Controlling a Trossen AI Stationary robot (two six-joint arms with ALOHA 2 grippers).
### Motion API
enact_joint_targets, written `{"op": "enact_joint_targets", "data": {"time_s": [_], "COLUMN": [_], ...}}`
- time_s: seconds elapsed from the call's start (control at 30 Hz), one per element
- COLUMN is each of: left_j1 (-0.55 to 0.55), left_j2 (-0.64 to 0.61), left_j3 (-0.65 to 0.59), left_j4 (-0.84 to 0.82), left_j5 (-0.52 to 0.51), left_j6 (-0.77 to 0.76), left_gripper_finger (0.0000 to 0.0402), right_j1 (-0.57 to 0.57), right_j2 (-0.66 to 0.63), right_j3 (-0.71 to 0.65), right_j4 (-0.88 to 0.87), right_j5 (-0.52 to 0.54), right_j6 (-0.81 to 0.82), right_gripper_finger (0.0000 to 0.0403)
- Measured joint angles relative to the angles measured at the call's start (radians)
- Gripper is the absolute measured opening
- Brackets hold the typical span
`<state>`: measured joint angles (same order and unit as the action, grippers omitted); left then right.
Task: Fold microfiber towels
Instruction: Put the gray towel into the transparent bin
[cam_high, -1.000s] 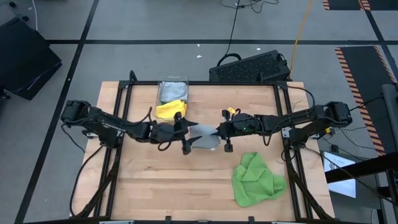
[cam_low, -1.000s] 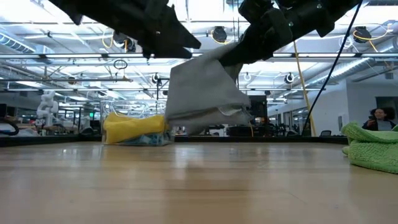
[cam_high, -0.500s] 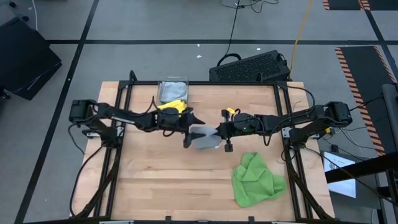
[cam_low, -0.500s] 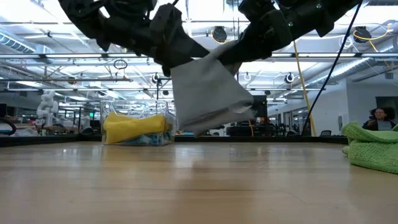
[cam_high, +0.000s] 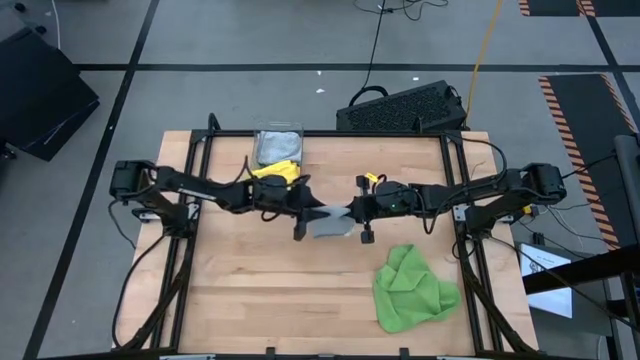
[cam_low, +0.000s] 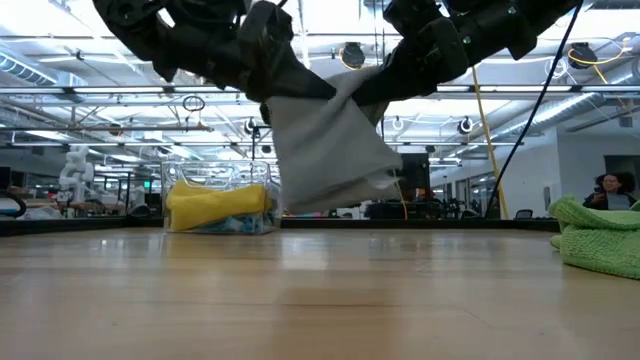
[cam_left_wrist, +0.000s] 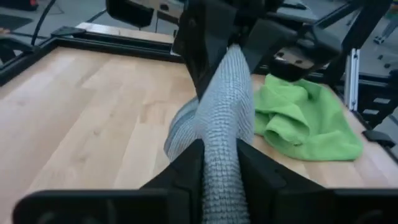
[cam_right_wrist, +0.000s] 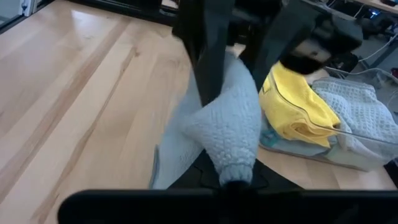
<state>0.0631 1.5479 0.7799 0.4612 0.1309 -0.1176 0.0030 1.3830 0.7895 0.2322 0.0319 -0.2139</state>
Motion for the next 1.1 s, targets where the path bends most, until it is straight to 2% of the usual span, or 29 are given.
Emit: {"op": "enact_joint_targets", "data": {"time_s": [0.07,0.17,0.33,0.47,0.53,0.63,0.8,0.93,1.1], "left_j1": [0.000,-0.014,-0.074,-0.124,-0.141,-0.141,-0.077,-0.028,0.006], "left_j2": [-0.037,-0.076,-0.073,-0.027,-0.003,0.034,0.066,0.071,0.069], "left_j3": [0.000,0.001,0.000,-0.001,0.000,0.003,0.065,0.096,0.097], "left_j4": [-0.017,-0.018,-0.019,-0.002,0.056,0.111,0.056,-0.035,-0.072], "left_j5": [-0.001,-0.042,-0.194,-0.332,-0.371,-0.360,-0.241,-0.187,-0.064], "left_j6": [-0.020,-0.027,-0.011,0.060,0.124,0.185,0.188,0.229,0.239], "left_gripper_finger": [0.0102,0.0155,0.0268,0.0326,0.0338,0.0341,0.0342,0.0342,0.0334], "right_j1": [-0.005,-0.014,-0.017,-0.017,-0.017,-0.017,-0.017,-0.017,-0.017], "right_j2": [0.000,0.000,0.000,0.000,0.000,0.000,0.000,0.000,0.000], "right_j3": [0.000,0.000,0.000,0.000,0.000,0.000,0.000,0.000,0.000], "right_j4": [-0.001,0.000,0.003,0.006,0.012,0.018,0.018,0.018,0.017], "right_j5": [0.000,0.001,0.002,0.001,0.000,-0.002,-0.002,-0.002,-0.001], "right_j6": [0.004,0.016,0.018,0.035,0.044,0.045,0.045,0.045,0.045], "right_gripper_finger": [0.0000,0.0000,0.0000,0.0000,0.0000,0.0000,0.0000,0.0000,0.0000]}}
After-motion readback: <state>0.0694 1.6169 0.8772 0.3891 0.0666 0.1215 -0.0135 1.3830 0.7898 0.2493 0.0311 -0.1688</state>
